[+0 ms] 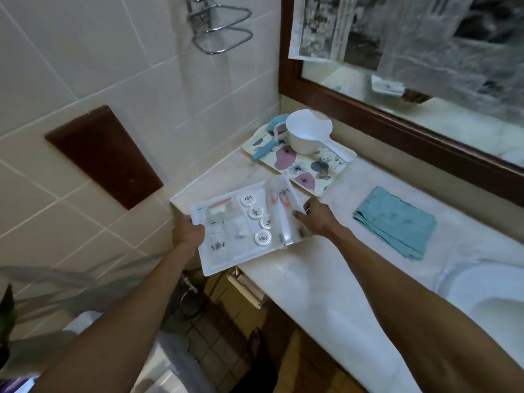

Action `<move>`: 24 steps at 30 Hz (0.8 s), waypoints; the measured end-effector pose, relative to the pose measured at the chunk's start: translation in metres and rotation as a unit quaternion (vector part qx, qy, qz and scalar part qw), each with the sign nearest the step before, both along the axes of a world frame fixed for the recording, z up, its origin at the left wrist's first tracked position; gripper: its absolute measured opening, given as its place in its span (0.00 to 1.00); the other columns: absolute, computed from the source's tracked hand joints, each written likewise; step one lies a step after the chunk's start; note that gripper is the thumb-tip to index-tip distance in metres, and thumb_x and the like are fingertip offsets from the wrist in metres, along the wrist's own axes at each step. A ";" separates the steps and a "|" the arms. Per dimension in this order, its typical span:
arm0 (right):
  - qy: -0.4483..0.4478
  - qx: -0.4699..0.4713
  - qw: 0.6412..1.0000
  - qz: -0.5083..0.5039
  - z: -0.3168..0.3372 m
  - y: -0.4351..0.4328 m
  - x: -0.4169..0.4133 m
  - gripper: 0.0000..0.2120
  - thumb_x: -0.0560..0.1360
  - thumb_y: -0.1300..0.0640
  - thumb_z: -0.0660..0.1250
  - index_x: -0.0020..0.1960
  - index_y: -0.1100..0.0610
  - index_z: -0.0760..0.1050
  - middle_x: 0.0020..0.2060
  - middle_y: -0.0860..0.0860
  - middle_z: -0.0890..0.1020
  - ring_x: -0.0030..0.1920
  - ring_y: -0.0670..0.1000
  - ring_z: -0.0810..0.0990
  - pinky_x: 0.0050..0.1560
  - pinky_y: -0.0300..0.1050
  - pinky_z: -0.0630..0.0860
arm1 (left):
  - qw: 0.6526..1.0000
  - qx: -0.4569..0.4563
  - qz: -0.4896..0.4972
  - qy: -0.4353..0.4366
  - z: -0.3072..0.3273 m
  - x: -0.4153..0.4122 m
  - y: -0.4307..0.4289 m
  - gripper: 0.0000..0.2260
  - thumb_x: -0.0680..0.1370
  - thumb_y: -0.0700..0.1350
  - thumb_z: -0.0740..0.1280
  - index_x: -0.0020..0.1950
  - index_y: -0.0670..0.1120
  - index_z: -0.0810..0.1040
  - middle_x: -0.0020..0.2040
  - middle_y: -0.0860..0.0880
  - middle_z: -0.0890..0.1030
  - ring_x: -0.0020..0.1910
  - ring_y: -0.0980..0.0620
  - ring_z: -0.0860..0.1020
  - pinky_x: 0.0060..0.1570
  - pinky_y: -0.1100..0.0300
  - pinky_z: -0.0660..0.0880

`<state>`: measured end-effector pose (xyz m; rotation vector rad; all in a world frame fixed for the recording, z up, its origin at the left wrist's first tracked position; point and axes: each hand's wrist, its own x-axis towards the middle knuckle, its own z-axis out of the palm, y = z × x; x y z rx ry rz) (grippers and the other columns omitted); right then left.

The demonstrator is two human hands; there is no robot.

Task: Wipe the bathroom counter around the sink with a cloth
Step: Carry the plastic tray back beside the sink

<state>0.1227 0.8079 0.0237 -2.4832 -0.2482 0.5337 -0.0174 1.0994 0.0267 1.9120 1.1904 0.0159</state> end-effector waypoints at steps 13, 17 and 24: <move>-0.048 0.062 0.980 -0.180 0.072 -0.247 -0.167 0.18 0.75 0.44 0.70 0.48 0.57 0.68 0.42 0.52 0.78 0.43 0.55 0.75 0.39 0.47 0.68 | 0.981 -0.063 -0.151 -0.108 0.064 -0.062 -0.201 0.16 0.73 0.38 0.73 0.60 0.41 0.81 0.52 0.44 0.82 0.47 0.43 0.82 0.43 0.53 0.81; -0.054 0.069 0.963 -0.255 0.090 -0.335 -0.219 0.18 0.75 0.44 0.70 0.46 0.57 0.68 0.37 0.49 0.75 0.38 0.51 0.73 0.35 0.46 0.69 | 0.962 -0.085 -0.229 -0.123 0.083 -0.064 -0.286 0.13 0.71 0.35 0.73 0.55 0.42 0.83 0.51 0.42 0.84 0.47 0.42 0.83 0.42 0.52 0.82; -0.098 0.066 0.919 -0.376 0.120 -0.481 -0.290 0.16 0.76 0.45 0.69 0.42 0.53 0.67 0.35 0.48 0.74 0.33 0.46 0.72 0.31 0.42 0.64 | 0.912 -0.112 -0.368 -0.144 0.116 -0.044 -0.448 0.08 0.69 0.33 0.73 0.43 0.45 0.82 0.46 0.40 0.85 0.48 0.39 0.84 0.47 0.42 0.83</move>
